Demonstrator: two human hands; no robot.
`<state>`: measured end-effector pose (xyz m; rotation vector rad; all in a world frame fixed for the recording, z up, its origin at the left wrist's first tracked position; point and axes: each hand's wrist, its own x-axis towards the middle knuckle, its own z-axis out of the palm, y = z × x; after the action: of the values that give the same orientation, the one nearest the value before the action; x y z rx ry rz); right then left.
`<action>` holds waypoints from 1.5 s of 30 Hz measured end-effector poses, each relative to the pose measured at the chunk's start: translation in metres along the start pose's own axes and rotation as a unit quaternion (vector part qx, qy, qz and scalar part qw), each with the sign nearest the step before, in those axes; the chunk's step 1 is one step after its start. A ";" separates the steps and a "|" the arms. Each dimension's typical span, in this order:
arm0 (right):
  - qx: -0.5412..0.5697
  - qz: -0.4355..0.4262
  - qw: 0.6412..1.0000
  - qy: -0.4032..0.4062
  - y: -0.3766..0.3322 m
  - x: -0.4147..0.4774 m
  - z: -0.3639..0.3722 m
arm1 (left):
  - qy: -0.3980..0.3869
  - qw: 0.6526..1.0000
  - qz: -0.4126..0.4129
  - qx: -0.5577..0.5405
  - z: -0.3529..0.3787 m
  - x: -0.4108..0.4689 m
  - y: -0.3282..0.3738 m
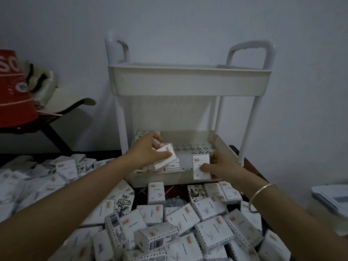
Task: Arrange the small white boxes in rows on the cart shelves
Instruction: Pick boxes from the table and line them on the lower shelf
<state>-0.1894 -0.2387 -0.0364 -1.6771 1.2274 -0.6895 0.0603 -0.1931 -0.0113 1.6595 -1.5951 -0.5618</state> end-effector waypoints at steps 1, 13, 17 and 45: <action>0.012 -0.009 1.000 0.001 0.000 0.002 0.001 | 0.007 0.999 -0.011 -0.035 -0.003 0.004 0.002; 0.002 -0.120 0.992 0.024 -0.007 0.050 0.015 | 0.229 0.966 -0.046 -0.115 0.013 0.090 -0.020; -0.003 -0.126 0.991 0.043 -0.007 0.065 0.017 | 0.247 0.967 -0.033 -0.060 0.032 0.107 -0.039; 0.031 -0.071 0.991 0.111 -0.027 0.156 0.041 | 0.086 0.945 0.130 0.287 0.051 0.110 -0.072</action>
<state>-0.0896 -0.3680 -0.0412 -1.6811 1.2332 -1.0151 0.0818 -0.3155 -0.0774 1.7932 -1.9170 0.2073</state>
